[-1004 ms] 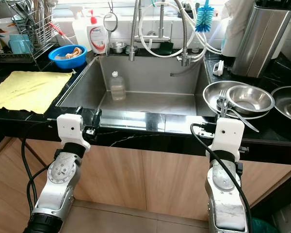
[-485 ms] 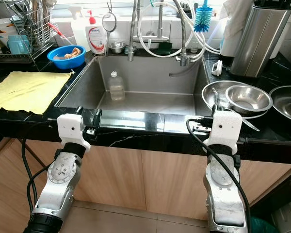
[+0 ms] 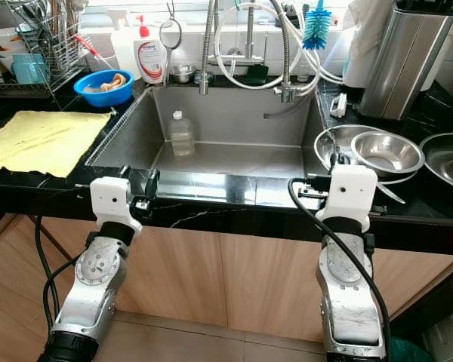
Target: Kitchen organization
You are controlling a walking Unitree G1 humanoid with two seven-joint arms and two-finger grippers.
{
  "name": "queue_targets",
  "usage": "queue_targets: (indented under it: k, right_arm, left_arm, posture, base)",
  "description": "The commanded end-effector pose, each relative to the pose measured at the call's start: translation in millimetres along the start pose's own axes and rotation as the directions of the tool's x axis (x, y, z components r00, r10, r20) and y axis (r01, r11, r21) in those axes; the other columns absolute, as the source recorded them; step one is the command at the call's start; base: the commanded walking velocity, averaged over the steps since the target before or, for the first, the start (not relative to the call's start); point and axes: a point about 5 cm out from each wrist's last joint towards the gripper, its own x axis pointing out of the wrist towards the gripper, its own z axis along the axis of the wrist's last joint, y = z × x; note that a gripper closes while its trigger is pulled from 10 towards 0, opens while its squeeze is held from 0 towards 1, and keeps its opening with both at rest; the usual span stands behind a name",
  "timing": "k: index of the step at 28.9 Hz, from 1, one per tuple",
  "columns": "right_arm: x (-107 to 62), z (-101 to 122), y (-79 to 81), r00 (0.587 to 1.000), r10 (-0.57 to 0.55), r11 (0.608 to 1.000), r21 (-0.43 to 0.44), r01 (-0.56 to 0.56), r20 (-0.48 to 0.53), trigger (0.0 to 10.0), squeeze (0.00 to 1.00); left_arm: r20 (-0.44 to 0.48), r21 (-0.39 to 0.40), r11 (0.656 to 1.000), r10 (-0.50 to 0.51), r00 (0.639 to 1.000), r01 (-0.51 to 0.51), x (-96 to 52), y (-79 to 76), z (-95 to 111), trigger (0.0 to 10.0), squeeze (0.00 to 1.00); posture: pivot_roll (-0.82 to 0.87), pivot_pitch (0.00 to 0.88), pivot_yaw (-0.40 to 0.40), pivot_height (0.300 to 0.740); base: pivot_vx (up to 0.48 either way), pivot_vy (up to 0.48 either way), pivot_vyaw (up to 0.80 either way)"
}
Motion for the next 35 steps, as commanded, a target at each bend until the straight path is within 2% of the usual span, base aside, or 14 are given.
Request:
queue_targets:
  k: [1,4,7,24,25,26,27,28,35]
  right_arm:
    - [3.2,18.3,-0.4,0.996,-0.01,1.0,0.01,0.009,0.084,0.0,0.0]
    - [3.7,23.3,-2.7,0.992,-0.03,0.999,-0.036,0.035,0.12,0.0,0.0]
    - [3.6,23.0,-4.2,0.992,-0.046,0.998,-0.025,0.049,0.117,0.0,0.0]
    - [0.1,4.6,0.5,0.999,-0.042,0.999,0.02,0.042,-0.009,0.0,0.0]
    - [-0.1,4.1,1.2,0.999,-0.038,0.999,0.02,0.038,-0.014,1.0,0.0]
    - [-0.2,3.7,1.7,0.999,-0.035,0.999,0.021,0.036,-0.017,1.0,0.0]
    - [-1.0,1.8,2.5,0.999,-0.037,0.999,0.014,0.038,-0.032,9.6,0.0]
    - [-1.5,1.1,2.7,0.998,-0.041,0.999,0.016,0.042,-0.039,10.0,0.0]
    - [-3.2,-6.0,0.7,0.994,-0.059,0.998,0.01,0.06,-0.09,10.0,0.0]
  left_arm:
    - [-0.004,0.014,1.0,0.001,1.0,-0.001,-0.1,1.0,-2.1,10.0,0.0]
    - [-0.004,0.014,1.0,0.002,1.0,-0.001,0.0,1.3,-2.0,10.0,0.0]
    - [-0.004,0.014,1.0,0.001,1.0,-0.001,-0.2,1.4,-2.2,10.0,0.0]
    - [-0.004,0.014,1.0,-0.002,1.0,0.002,-0.2,0.8,-1.8,10.0,0.0]
    - [-0.004,0.014,1.0,-0.002,1.0,0.002,-0.3,0.8,-1.8,10.0,0.0]
    - [-0.004,0.014,1.0,-0.002,1.0,0.002,-0.3,0.7,-1.8,10.0,0.0]
    - [-0.005,0.014,1.0,-0.002,1.0,0.002,-0.3,0.7,-1.9,10.0,0.0]
    - [-0.005,0.014,1.0,-0.002,1.0,0.002,-0.3,0.7,-1.9,10.0,0.0]
    - [-0.008,0.012,1.0,-0.005,1.0,0.005,-0.7,0.3,-2.4,10.0,0.0]
  posture:
    - [-0.15,0.0,0.043,0.74]
    - [-0.15,0.0,0.044,0.74]
    - [-0.15,0.0,0.045,0.74]
    - [-0.15,0.0,0.045,0.74]
    - [-0.15,0.0,0.045,0.74]
    - [-0.15,0.0,0.045,0.74]
    - [-0.15,0.0,0.045,0.74]
    - [-0.15,0.0,0.046,0.74]
    - [-0.15,0.0,0.044,0.74]
  base:
    - [0.0,0.0,0.0]
    - [0.0,0.0,0.0]
    - [0.0,0.0,0.0]
    - [0.0,0.0,0.0]
    - [0.0,0.0,0.0]
    - [0.0,0.0,0.0]
    - [0.0,0.0,0.0]
    - [0.0,0.0,0.0]
    - [0.0,0.0,0.0]
